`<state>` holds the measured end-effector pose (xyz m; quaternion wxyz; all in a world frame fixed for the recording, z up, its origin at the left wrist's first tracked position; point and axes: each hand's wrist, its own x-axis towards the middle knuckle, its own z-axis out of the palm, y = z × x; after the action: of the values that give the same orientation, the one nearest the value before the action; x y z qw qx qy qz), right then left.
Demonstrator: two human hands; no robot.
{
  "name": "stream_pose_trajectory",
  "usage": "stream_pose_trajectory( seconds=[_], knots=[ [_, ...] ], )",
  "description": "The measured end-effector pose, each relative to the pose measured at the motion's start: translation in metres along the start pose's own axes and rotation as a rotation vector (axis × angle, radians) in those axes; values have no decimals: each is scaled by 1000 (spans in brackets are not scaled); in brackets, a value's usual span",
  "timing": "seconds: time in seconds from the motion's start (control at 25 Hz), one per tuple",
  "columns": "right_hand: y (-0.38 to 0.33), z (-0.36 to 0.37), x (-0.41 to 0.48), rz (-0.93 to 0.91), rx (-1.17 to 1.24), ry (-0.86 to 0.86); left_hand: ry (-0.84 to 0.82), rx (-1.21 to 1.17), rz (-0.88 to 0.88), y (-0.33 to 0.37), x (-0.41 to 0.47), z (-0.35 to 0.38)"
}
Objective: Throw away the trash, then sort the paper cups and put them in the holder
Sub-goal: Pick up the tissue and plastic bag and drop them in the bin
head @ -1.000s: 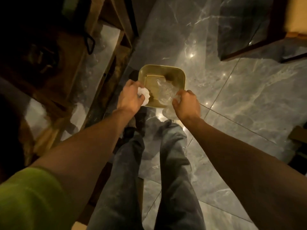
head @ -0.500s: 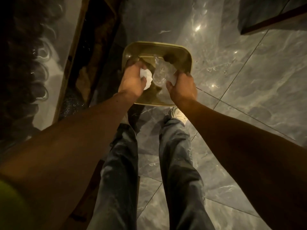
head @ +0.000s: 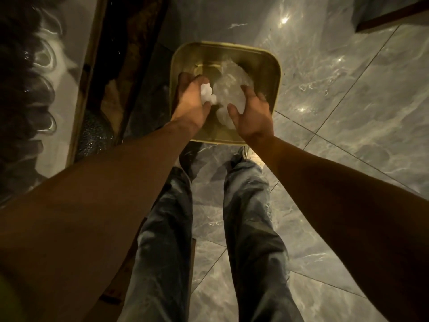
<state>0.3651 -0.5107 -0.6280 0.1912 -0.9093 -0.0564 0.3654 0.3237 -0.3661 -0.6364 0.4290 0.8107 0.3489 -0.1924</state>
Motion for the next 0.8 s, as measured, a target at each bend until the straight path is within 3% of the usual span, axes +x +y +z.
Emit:
stream_pose_trajectory(
  seconds=[0.36,0.8],
  knots=[
    [-19,-26,-23,-11,-87,-46,-104,263,63,21,-38,-40],
    [-60,-146,-131,-387,-460,18,-43,488,278,97,-155,-121]
  ],
)
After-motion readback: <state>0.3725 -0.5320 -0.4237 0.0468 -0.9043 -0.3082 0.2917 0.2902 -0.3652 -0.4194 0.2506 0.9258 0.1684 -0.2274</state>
